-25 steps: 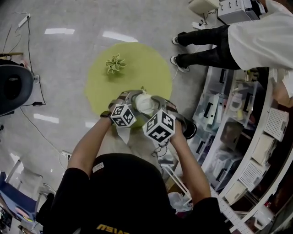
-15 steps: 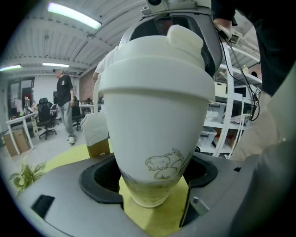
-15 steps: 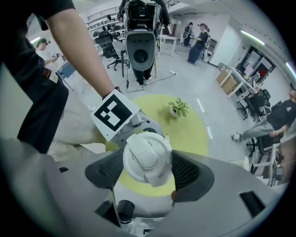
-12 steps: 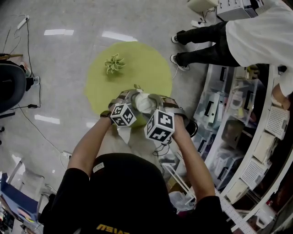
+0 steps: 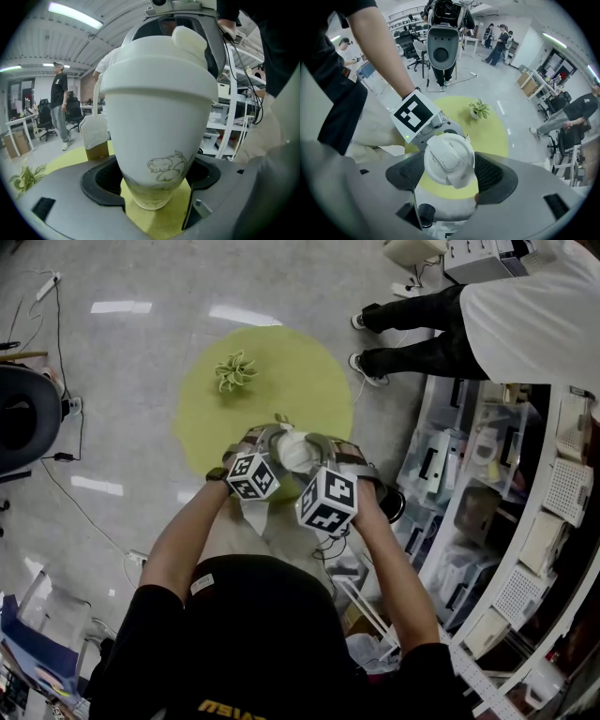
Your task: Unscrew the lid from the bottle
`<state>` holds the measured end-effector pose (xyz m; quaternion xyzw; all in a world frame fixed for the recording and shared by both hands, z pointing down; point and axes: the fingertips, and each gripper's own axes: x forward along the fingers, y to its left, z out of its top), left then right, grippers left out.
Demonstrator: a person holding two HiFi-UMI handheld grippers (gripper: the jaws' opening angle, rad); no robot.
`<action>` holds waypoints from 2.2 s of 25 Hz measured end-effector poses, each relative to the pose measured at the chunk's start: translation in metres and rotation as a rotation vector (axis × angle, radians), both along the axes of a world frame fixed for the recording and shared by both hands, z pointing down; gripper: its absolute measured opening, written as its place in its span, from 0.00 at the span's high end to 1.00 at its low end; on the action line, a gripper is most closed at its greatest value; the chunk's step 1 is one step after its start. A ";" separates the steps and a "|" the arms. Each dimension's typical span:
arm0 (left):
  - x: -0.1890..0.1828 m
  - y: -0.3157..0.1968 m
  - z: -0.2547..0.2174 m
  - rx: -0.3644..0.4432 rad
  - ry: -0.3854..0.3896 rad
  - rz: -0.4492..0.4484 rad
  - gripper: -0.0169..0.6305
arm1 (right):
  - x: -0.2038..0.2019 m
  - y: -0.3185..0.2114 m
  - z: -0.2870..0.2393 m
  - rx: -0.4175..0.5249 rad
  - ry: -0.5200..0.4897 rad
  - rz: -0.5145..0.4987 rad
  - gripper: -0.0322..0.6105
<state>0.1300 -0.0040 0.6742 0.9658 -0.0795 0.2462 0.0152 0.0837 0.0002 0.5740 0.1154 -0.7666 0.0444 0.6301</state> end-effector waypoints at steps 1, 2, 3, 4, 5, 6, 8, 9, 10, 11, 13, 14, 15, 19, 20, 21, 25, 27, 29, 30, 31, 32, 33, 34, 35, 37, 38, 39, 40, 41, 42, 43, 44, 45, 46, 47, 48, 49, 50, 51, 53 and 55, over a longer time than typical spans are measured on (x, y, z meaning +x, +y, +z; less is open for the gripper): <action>0.000 0.000 0.000 0.000 0.000 0.000 0.35 | 0.001 -0.001 0.000 0.007 -0.001 0.011 0.43; 0.000 0.000 0.000 0.000 0.000 0.001 0.35 | 0.001 -0.001 0.000 0.011 -0.005 0.025 0.41; -0.001 -0.001 0.000 0.000 -0.001 0.001 0.35 | 0.002 -0.002 -0.001 0.009 -0.015 0.049 0.40; -0.001 0.000 0.001 0.000 -0.002 0.001 0.35 | 0.001 -0.002 -0.004 0.002 -0.036 0.086 0.40; -0.001 0.000 0.001 -0.001 -0.002 0.001 0.35 | 0.000 -0.003 -0.007 -0.011 -0.067 0.139 0.39; -0.001 0.000 0.001 -0.002 -0.002 0.001 0.35 | -0.001 -0.004 -0.012 -0.024 -0.106 0.205 0.39; 0.000 0.001 0.000 -0.002 0.000 0.001 0.35 | -0.002 -0.009 -0.023 -0.033 -0.181 0.354 0.37; 0.000 0.001 0.000 -0.002 0.001 0.002 0.35 | 0.000 -0.013 -0.026 -0.023 -0.202 0.429 0.37; 0.000 0.000 0.000 -0.002 0.003 0.003 0.35 | 0.003 -0.017 -0.028 -0.005 -0.210 0.503 0.37; 0.000 0.000 0.000 -0.002 0.004 0.004 0.35 | 0.007 -0.021 -0.028 0.021 -0.205 0.573 0.36; -0.002 0.000 0.001 -0.004 0.000 0.005 0.35 | 0.013 -0.025 -0.023 0.070 -0.181 0.681 0.35; -0.003 0.000 0.002 -0.005 -0.004 0.003 0.35 | 0.014 -0.025 -0.019 0.082 -0.175 0.715 0.35; -0.004 0.000 0.002 -0.006 -0.007 0.003 0.35 | 0.013 -0.023 -0.016 0.086 -0.175 0.740 0.35; 0.000 0.000 0.001 -0.005 -0.007 0.012 0.35 | 0.017 -0.020 -0.016 0.102 -0.180 0.780 0.35; 0.000 0.000 0.001 -0.005 -0.006 0.013 0.35 | 0.017 -0.020 -0.017 0.104 -0.185 0.781 0.34; 0.000 0.000 0.002 -0.006 -0.006 0.012 0.35 | 0.016 -0.020 -0.017 0.100 -0.195 0.784 0.33; 0.000 0.001 0.000 -0.006 -0.005 0.012 0.35 | 0.008 -0.017 -0.015 0.063 -0.237 0.807 0.31; 0.000 0.001 -0.001 -0.006 -0.005 0.013 0.35 | 0.006 -0.016 -0.012 0.058 -0.222 0.799 0.31; -0.001 0.001 0.000 -0.007 -0.004 0.012 0.35 | 0.007 -0.016 -0.006 0.051 -0.193 0.782 0.31; -0.001 0.001 0.000 -0.007 -0.005 0.012 0.35 | 0.008 -0.015 -0.004 0.047 -0.186 0.774 0.32; 0.000 0.001 0.001 -0.007 -0.005 0.013 0.35 | 0.009 -0.015 -0.003 0.042 -0.186 0.769 0.33; 0.000 0.001 0.001 -0.007 -0.004 0.013 0.35 | 0.009 -0.015 -0.003 0.035 -0.192 0.766 0.33; 0.000 0.001 0.001 -0.007 -0.003 0.013 0.35 | 0.009 -0.015 -0.002 0.027 -0.200 0.765 0.33; 0.000 0.000 0.001 -0.007 -0.003 0.014 0.35 | 0.010 -0.015 -0.002 0.016 -0.210 0.765 0.33; 0.000 0.000 0.001 -0.006 -0.002 0.014 0.35 | 0.010 -0.015 -0.001 0.002 -0.219 0.764 0.34; 0.001 0.001 0.001 -0.005 -0.002 0.016 0.35 | 0.010 -0.014 -0.001 -0.026 -0.233 0.745 0.34; 0.000 0.001 0.000 -0.005 -0.002 0.017 0.35 | 0.010 -0.014 -0.001 -0.038 -0.234 0.726 0.34; 0.000 0.001 0.000 -0.005 -0.001 0.017 0.35 | 0.010 -0.014 -0.001 -0.048 -0.232 0.702 0.34; 0.000 0.001 0.000 -0.005 -0.001 0.018 0.35 | 0.009 -0.014 -0.001 -0.056 -0.226 0.676 0.34; 0.000 0.001 0.000 -0.005 0.000 0.018 0.35 | 0.009 -0.013 -0.001 -0.064 -0.217 0.648 0.34; 0.000 0.001 0.001 -0.005 0.000 0.018 0.35 | 0.008 -0.013 0.000 -0.072 -0.206 0.619 0.34; 0.000 0.001 0.001 -0.005 -0.001 0.019 0.35 | 0.007 -0.013 0.000 -0.077 -0.194 0.586 0.34; 0.000 0.001 0.001 -0.005 -0.001 0.020 0.35 | 0.006 -0.013 0.000 -0.081 -0.183 0.551 0.34; 0.000 0.001 0.001 -0.005 -0.002 0.020 0.35 | 0.006 -0.013 0.000 -0.083 -0.173 0.514 0.34; 0.000 0.001 0.001 -0.006 -0.002 0.021 0.35 | 0.005 -0.013 0.000 -0.085 -0.166 0.476 0.34; 0.000 0.000 0.001 -0.006 -0.002 0.021 0.35 | 0.004 -0.012 0.000 -0.087 -0.161 0.437 0.34; 0.000 0.000 0.002 -0.006 -0.003 0.022 0.35 | 0.004 -0.012 0.000 -0.090 -0.158 0.397 0.34; 0.000 0.000 0.002 -0.006 -0.003 0.023 0.35 | 0.003 -0.011 0.001 -0.095 -0.155 0.357 0.34; 0.000 0.001 0.002 -0.005 -0.003 0.024 0.35 | 0.002 -0.010 0.002 -0.102 -0.152 0.319 0.34; 0.000 0.001 0.002 -0.004 -0.005 0.026 0.35 | 0.002 -0.009 0.002 -0.109 -0.150 0.283 0.34; 0.001 0.002 0.002 -0.002 -0.007 0.028 0.35 | 0.001 -0.008 0.003 -0.127 -0.141 0.221 0.34; 0.001 0.001 0.002 -0.002 -0.007 0.029 0.35 | 0.000 -0.007 0.003 -0.141 -0.133 0.170 0.34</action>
